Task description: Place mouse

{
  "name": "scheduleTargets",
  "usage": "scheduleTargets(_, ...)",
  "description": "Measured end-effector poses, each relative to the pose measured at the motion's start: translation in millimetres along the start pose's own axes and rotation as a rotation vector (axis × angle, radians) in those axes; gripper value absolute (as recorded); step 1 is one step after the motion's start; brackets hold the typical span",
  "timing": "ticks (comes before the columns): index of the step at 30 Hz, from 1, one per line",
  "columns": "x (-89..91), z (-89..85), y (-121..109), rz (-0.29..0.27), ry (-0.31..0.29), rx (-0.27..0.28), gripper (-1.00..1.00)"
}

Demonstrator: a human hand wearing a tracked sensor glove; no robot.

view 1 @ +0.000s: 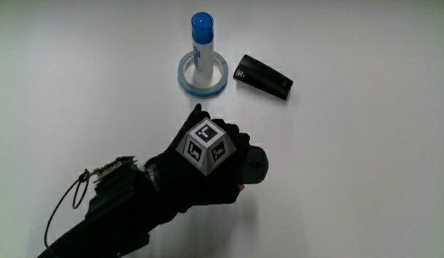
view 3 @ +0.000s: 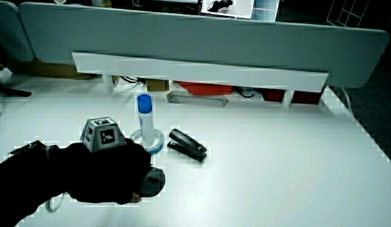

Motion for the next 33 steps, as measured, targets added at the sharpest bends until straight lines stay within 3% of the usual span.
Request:
scheduleTargets(5,-3.0,-24.5,4,-0.023,-0.019,-0.034,0.0)
scheduleTargets(16,-5.2,-63.8,10,-0.038,0.01,-0.091,0.0)
scheduleTargets(20,-8.4,-78.2,14,-0.021,0.004,-0.113,0.0)
scheduleTargets(25,-7.4,-82.9,15,-0.027,0.02,-0.121,0.0)
scheduleTargets(27,-10.4,-94.7,19,-0.021,0.014,-0.146,0.0)
scheduleTargets(31,-9.0,-94.3,19,-0.022,0.03,-0.134,0.0)
scheduleTargets(33,-9.2,-91.7,19,-0.009,0.008,-0.165,0.0)
